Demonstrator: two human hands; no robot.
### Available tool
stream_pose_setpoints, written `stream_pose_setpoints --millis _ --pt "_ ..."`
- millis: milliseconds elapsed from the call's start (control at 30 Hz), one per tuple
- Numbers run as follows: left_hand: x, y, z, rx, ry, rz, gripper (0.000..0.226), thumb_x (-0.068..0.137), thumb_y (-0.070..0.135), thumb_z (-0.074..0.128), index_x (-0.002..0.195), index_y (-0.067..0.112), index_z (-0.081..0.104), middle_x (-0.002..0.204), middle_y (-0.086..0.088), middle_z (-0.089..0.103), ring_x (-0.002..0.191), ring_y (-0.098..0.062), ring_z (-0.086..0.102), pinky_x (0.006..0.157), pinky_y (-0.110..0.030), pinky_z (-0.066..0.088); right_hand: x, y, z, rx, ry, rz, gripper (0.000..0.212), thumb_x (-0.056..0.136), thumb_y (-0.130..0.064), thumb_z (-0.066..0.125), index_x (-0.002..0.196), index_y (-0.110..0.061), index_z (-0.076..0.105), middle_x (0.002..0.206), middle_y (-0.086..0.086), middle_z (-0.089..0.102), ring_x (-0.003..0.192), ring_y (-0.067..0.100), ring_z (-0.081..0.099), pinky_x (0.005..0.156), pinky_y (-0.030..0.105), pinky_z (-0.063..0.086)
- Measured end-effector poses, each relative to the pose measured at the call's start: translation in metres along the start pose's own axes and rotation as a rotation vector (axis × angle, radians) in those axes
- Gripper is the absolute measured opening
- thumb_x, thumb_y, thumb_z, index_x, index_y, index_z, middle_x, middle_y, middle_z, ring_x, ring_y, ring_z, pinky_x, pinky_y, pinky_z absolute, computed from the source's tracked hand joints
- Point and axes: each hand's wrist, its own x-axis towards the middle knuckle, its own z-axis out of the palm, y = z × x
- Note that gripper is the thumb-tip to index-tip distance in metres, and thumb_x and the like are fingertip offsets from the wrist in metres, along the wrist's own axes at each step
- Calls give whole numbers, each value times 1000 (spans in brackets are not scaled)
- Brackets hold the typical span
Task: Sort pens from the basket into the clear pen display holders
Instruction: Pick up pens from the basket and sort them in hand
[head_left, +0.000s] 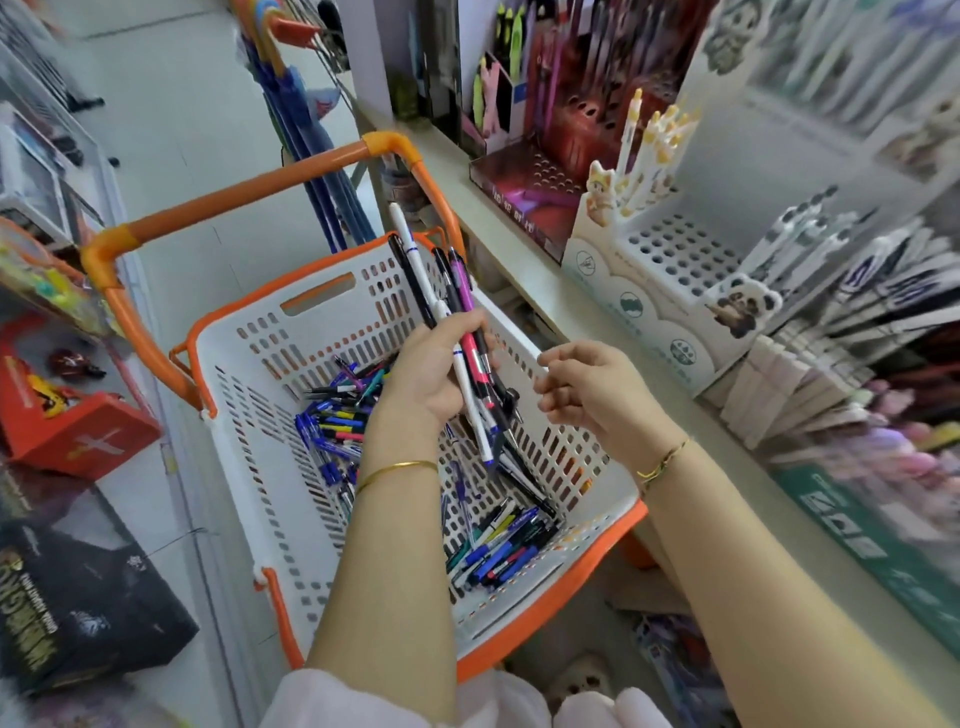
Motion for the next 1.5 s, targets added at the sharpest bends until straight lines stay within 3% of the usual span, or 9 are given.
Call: stream_pose_setpoints --millis 67,267,433,667,867,1000,1100,1333,1500 --pt "0 0 -2 71 52 39 12 90 5 62 99 2 54 73 -8 60 60 -15 61 56 -30 53 1 3 3 -19 -2 6 16 96 2 43 98 -6 57 73 10 60 52 15 57 48 23 50" --pt "2 6 -9 293 141 153 19 89 3 64 103 6 51 88 -12 60 70 -18 63 71 -38 56 3 3 24 -108 -93 7 11 97 -8 51 105 -4 57 75 10 58 54 15 54 48 21 50" --pt "2 13 -21 281 199 169 15 91 5 62 104 5 54 83 -7 62 68 -14 63 54 -25 52 1 8 45 -347 -228 -36 17 93 -23 63 98 -7 58 76 6 60 57 11 58 56 23 55" --pt "3 17 -33 243 238 158 30 92 5 59 120 -4 56 77 -6 63 60 -11 63 48 -20 50 4 8 56 -363 -206 -23 7 91 0 57 96 -5 58 77 8 64 64 15 64 59 23 57" --pt "5 18 -31 140 190 114 25 92 5 59 115 -4 56 73 -8 60 64 -15 62 56 -28 53 5 6 52 -300 -158 -16 8 96 -2 50 96 -5 58 77 11 62 63 17 64 60 27 58" --pt "2 14 -10 53 14 25 7 93 4 58 97 -1 59 71 -8 60 61 -15 62 55 -29 53 2 -12 31 -241 -22 -105 11 95 -3 49 101 -3 59 78 10 61 61 16 61 55 23 55" --pt "-4 5 23 -3 -192 -51 13 93 3 56 82 -1 61 70 -8 61 59 -14 61 48 -25 50 -3 -34 1 -187 116 -200 11 95 -4 49 99 -4 59 75 8 60 57 14 59 53 24 52" --pt "-25 -32 124 116 -584 -140 6 91 2 56 95 4 61 71 -4 63 58 -12 60 49 -24 48 -43 -64 -97 21 307 -250 19 99 -17 50 86 -7 61 65 2 55 43 7 51 44 20 42" --pt "-54 -63 202 265 -792 -151 10 95 2 51 97 4 61 73 -7 61 59 -14 60 53 -26 52 -87 -56 -176 -104 493 -242 34 91 -38 61 72 -10 55 54 1 51 45 15 49 51 31 42"
